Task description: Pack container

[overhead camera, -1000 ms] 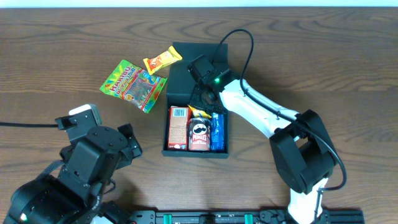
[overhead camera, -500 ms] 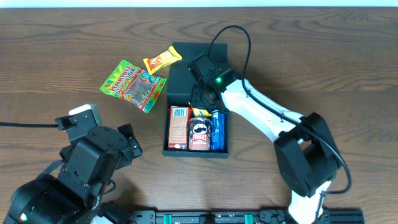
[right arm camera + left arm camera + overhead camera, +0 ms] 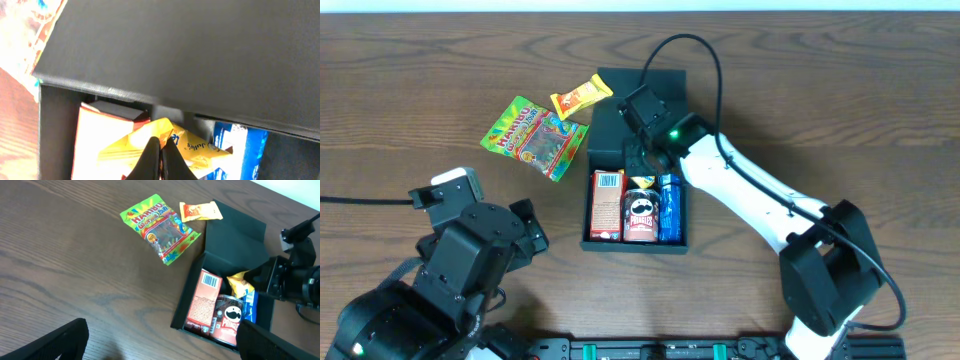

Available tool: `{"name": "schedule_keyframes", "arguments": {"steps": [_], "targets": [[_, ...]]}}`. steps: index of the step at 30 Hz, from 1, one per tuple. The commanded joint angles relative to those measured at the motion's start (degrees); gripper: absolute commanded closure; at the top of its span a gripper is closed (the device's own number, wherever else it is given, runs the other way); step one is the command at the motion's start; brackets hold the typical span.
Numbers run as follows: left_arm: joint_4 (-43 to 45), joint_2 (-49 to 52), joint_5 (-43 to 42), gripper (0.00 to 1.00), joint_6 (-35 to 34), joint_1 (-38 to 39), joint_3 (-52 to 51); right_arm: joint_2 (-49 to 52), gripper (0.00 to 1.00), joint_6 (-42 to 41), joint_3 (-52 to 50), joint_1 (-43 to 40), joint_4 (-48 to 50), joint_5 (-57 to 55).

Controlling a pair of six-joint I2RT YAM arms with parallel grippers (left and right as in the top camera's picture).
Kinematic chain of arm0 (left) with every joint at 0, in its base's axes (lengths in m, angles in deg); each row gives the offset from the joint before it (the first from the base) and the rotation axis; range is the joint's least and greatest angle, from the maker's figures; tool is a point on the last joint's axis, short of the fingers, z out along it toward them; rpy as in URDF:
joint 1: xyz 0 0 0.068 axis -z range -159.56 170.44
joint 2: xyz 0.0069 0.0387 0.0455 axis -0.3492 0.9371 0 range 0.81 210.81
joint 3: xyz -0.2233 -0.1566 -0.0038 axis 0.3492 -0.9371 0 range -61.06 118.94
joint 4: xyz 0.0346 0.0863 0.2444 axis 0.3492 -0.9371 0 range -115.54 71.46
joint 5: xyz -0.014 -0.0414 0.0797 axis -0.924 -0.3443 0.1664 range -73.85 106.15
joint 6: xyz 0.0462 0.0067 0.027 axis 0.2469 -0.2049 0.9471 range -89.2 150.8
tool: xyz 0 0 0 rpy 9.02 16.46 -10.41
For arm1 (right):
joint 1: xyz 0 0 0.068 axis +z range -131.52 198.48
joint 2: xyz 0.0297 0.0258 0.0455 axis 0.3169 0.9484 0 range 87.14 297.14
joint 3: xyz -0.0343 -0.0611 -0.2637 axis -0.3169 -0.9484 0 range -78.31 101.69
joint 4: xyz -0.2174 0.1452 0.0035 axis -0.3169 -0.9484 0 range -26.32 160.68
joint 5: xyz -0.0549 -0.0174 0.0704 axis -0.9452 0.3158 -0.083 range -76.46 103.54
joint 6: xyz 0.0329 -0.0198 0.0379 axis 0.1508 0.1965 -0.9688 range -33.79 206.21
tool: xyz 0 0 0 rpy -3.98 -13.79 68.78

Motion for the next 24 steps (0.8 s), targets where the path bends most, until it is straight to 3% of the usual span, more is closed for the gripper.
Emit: {"name": "schedule_keyframes", "arguments": {"steps": [1, 9, 24], "targets": [[-0.11, 0.00, 0.61, 0.05, 0.42, -0.24, 1.18, -1.16, 0.98, 7.23, 0.85, 1.31, -0.26, -3.63], [-0.11, 0.00, 0.59, 0.05, 0.42, -0.24, 1.18, -1.07, 0.96, 18.47, 0.85, 2.64, 0.04, -9.81], [-0.11, 0.00, 0.59, 0.05, 0.39, -0.24, 1.18, 4.44, 0.93, 21.51, 0.85, 2.80, 0.46, -3.74]]}}
